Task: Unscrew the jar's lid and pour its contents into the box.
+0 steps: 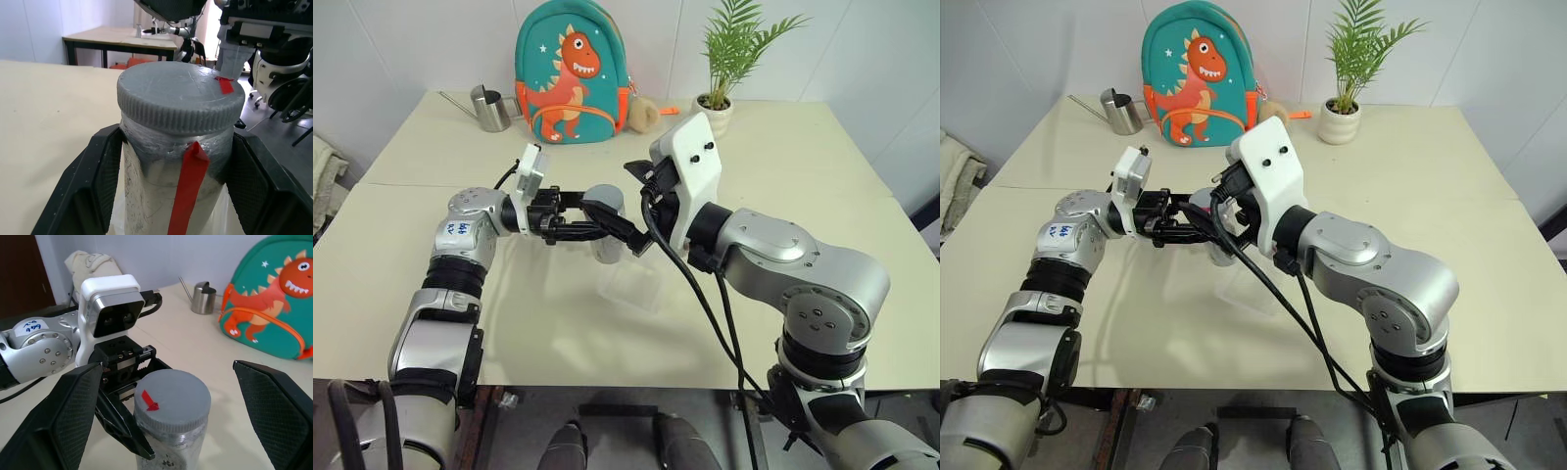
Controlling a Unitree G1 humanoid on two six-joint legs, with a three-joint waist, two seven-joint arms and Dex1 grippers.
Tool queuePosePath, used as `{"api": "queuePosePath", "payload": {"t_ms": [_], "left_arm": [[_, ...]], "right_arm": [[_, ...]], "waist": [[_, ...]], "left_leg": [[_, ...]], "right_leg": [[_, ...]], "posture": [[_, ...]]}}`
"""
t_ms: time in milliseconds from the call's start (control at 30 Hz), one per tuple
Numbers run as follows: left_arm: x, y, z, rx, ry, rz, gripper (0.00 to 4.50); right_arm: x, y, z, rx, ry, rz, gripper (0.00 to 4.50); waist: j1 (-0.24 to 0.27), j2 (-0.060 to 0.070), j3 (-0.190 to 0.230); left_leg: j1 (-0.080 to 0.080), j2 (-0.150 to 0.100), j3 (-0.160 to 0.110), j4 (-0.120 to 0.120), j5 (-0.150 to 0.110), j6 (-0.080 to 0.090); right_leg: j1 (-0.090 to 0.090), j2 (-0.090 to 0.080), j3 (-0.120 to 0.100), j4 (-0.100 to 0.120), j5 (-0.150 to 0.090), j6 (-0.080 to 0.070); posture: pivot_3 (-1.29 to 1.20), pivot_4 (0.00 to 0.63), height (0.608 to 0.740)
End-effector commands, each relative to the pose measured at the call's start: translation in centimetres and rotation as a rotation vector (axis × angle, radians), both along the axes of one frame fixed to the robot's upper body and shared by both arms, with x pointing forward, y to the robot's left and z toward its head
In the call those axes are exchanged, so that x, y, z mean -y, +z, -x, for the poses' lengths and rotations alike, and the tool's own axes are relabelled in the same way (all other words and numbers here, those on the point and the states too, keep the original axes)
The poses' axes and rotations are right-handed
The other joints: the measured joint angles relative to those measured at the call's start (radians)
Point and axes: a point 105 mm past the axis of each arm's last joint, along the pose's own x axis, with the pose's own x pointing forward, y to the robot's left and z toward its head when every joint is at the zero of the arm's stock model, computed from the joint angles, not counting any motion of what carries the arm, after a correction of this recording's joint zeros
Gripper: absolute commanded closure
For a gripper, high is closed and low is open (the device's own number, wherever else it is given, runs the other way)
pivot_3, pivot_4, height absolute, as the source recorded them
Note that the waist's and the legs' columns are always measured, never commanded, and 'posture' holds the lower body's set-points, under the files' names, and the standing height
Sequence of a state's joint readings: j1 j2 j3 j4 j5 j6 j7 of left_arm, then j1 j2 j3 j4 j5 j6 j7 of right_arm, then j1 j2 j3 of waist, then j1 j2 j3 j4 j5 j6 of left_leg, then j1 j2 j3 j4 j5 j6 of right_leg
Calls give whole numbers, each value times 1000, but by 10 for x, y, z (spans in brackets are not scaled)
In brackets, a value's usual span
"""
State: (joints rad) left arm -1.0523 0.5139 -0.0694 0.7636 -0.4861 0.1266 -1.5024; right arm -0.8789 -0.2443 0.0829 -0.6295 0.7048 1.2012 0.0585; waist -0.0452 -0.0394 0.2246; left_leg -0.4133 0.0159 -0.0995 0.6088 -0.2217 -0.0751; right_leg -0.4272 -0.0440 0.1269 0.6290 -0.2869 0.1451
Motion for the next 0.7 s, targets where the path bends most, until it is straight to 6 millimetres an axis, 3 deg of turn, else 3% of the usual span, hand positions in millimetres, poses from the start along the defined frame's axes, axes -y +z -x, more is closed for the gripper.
{"api": "queuePosePath", "payload": {"t_ms": [33, 700], "left_arm": [[3, 16, 13, 79, -135, -13, 1799], [6, 20, 18, 98, -161, -35, 1799]], "right_arm": [[-3, 2, -1, 31, -9, 4, 0], [3, -17, -20, 59, -86, -23, 0]], "waist": [[-7, 0, 0], [-14, 0, 0]], "left_leg": [[0, 0, 0, 0, 0, 0], [-1, 0, 0, 0, 0, 0]], "right_leg": [[0, 0, 0, 0, 0, 0], [-1, 0, 0, 0, 0, 0]], "posture": [[0, 150, 740], [0, 150, 740]]}}
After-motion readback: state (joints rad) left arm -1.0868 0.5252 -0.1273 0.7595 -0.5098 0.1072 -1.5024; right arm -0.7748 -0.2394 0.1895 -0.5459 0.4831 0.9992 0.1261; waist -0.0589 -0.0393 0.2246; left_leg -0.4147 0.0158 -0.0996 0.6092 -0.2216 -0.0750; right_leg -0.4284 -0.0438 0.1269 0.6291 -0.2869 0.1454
